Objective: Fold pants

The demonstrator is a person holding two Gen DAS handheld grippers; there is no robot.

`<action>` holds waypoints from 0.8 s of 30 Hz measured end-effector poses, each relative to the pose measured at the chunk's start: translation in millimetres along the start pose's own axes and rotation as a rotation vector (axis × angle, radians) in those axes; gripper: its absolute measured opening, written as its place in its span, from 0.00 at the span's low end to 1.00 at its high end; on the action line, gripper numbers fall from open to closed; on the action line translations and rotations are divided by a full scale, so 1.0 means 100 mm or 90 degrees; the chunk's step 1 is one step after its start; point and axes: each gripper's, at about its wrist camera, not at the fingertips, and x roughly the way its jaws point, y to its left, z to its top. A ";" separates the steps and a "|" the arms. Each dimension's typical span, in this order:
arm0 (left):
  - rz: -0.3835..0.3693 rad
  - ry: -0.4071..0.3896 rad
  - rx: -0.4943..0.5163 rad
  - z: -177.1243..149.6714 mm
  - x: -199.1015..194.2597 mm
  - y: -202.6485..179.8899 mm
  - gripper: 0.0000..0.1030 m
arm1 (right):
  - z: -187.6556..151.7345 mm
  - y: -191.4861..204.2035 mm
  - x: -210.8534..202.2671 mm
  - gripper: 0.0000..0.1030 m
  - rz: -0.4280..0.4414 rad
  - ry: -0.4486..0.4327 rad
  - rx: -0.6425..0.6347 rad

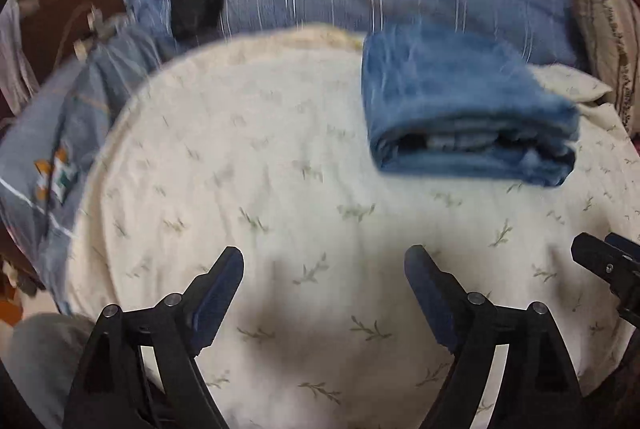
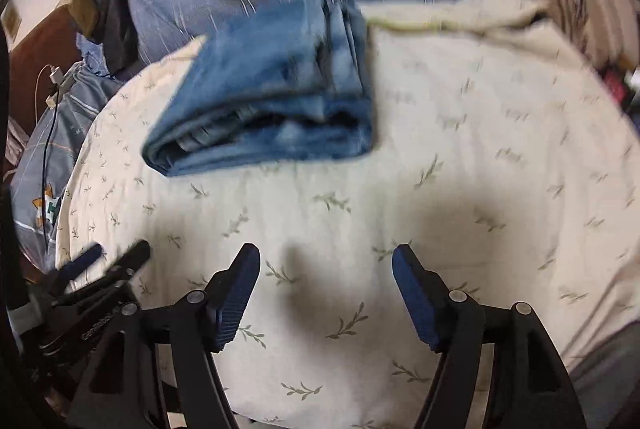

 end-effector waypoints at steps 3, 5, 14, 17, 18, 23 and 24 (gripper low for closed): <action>-0.017 -0.038 -0.001 -0.02 -0.16 -0.01 0.81 | 0.03 0.08 -0.17 0.68 -0.027 -0.034 -0.018; -0.017 -0.062 -0.009 -0.07 -0.25 -0.01 0.81 | 0.03 0.11 -0.31 0.68 -0.031 -0.060 -0.030; -0.006 -0.082 -0.004 -0.19 -0.36 -0.08 0.81 | 0.01 0.09 -0.39 0.68 -0.033 -0.079 -0.013; -0.004 -0.083 -0.004 -0.18 -0.35 -0.07 0.81 | 0.00 0.10 -0.38 0.68 -0.034 -0.079 -0.010; -0.004 -0.081 -0.003 -0.18 -0.35 -0.07 0.81 | 0.00 0.10 -0.39 0.68 -0.037 -0.081 -0.010; -0.003 -0.080 0.001 -0.16 -0.32 -0.08 0.81 | 0.01 0.09 -0.41 0.68 -0.046 -0.087 -0.009; -0.003 -0.080 0.001 -0.16 -0.31 -0.08 0.81 | 0.01 0.09 -0.41 0.68 -0.048 -0.088 -0.010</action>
